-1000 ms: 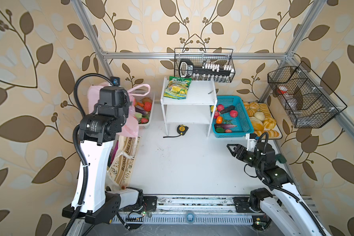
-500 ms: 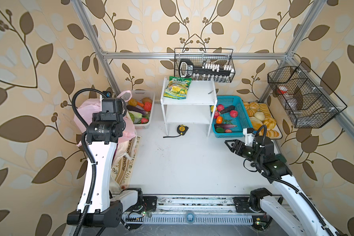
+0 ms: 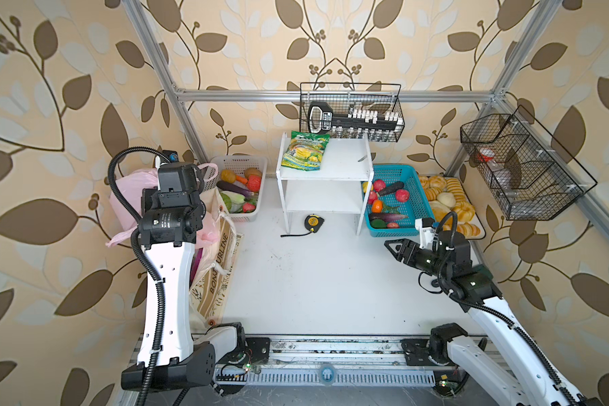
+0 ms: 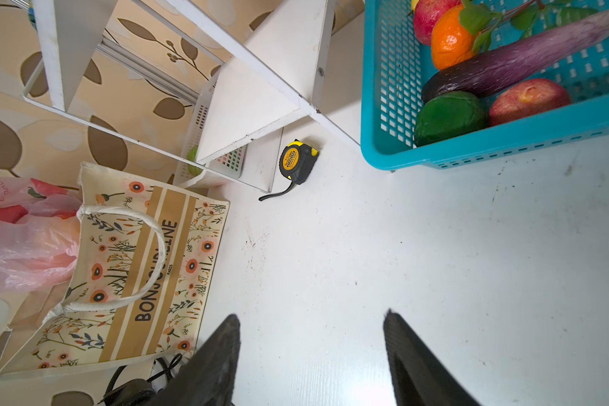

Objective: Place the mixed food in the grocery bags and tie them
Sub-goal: 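Lower the pink bag into the floral tote bag with the left gripper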

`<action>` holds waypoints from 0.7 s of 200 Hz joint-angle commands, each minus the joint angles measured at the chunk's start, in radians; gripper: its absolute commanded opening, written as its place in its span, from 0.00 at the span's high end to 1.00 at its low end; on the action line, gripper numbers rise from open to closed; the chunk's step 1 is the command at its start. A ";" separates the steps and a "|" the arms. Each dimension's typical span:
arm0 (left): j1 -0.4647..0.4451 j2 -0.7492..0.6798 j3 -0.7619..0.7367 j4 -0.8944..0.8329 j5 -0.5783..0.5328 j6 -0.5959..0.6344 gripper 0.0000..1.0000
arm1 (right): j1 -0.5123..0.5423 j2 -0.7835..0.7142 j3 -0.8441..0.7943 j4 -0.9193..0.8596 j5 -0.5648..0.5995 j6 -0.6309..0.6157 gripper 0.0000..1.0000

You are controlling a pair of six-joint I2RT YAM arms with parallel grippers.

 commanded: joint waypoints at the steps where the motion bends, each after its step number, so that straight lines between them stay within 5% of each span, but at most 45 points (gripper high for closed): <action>1: 0.028 -0.014 0.003 0.054 0.111 0.157 1.00 | 0.005 0.002 0.020 0.031 -0.017 0.013 0.35; 34: 0.042 -0.048 -0.084 0.000 0.215 0.216 1.00 | 0.003 0.024 0.034 0.055 -0.027 0.006 0.35; 66: 0.042 -0.199 -0.330 0.162 0.042 0.171 1.00 | 0.002 0.063 0.064 0.037 -0.071 -0.022 0.35; 103: 0.039 -0.277 -0.324 -0.041 0.220 -0.037 1.00 | 0.002 0.105 0.067 0.020 -0.115 -0.070 0.35; 140: 0.041 -0.144 -0.237 -0.202 0.439 -0.244 1.00 | 0.002 0.116 0.077 0.015 -0.137 -0.068 0.35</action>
